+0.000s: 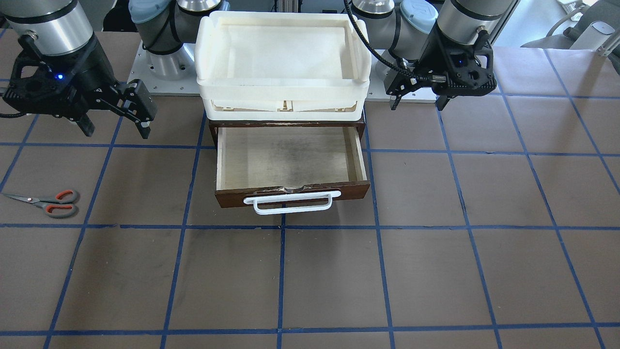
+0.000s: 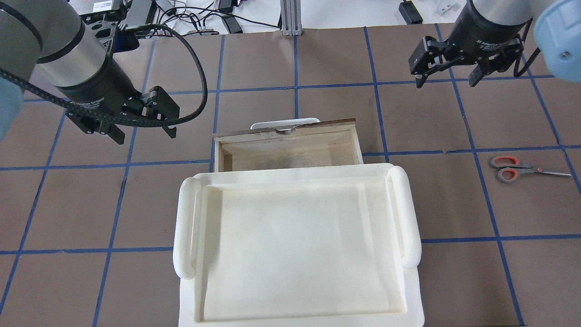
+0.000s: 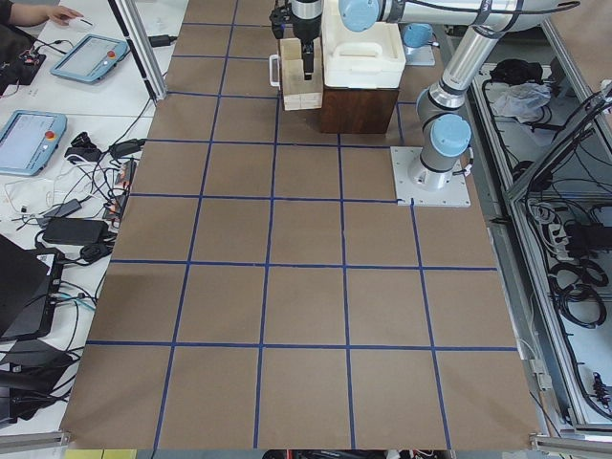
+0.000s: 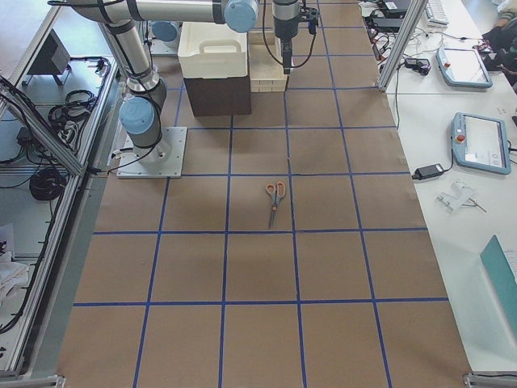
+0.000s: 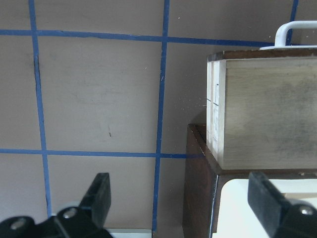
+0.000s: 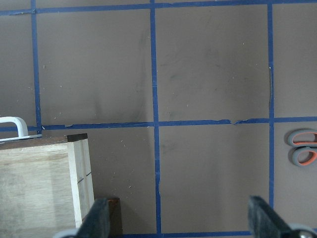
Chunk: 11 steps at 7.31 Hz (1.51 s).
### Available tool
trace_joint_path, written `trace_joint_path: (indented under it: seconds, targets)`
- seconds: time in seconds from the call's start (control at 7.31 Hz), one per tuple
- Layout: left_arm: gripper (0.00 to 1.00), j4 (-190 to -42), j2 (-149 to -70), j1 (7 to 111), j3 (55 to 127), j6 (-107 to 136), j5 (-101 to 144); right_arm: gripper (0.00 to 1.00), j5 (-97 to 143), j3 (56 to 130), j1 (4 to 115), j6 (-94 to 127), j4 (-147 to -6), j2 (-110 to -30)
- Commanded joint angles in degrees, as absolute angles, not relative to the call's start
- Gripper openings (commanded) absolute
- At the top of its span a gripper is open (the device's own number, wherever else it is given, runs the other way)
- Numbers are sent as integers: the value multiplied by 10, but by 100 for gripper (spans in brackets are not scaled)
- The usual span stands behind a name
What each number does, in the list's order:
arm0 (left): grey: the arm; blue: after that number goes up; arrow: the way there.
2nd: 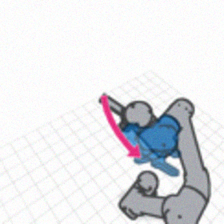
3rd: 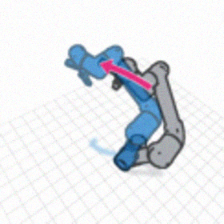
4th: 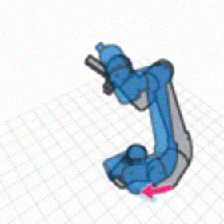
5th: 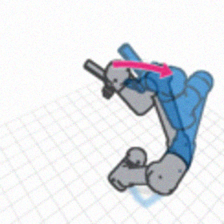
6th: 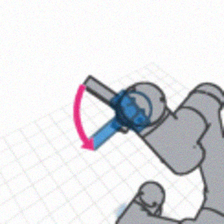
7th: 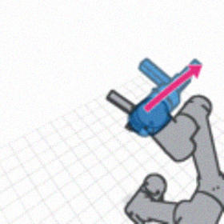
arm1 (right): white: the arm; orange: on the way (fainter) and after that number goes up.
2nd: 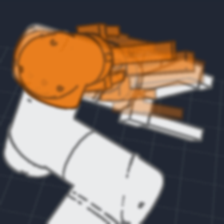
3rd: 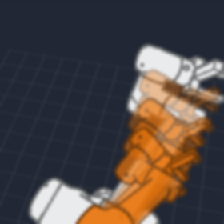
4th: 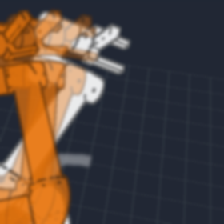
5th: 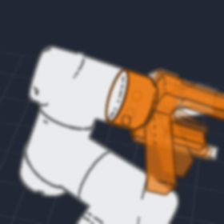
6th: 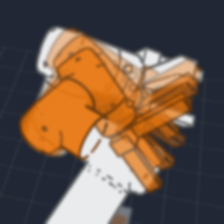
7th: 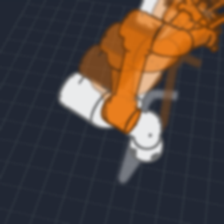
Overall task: Put scissors in drawer and close it
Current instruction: 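Move the right gripper toward the grey-and-orange scissors beside the drawer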
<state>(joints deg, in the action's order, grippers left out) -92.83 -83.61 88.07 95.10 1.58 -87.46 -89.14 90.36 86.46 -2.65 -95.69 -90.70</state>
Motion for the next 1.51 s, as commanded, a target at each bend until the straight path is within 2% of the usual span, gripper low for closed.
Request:
trace_joint_path:
  seconds: [0.0, 1.09, 1.37]
  targets:
    - [100, -930, -832, 881, 951, 15, -875, 100, -898, 904, 865, -33, -957, -907]
    - [100, -930, -832, 882, 951, 16, -875, 99, -901, 914, 857, -33, -888, -901]
    - [100, -931, -841, 882, 952, 15, -875, 99, -932, 931, 834, -148, -886, -893]
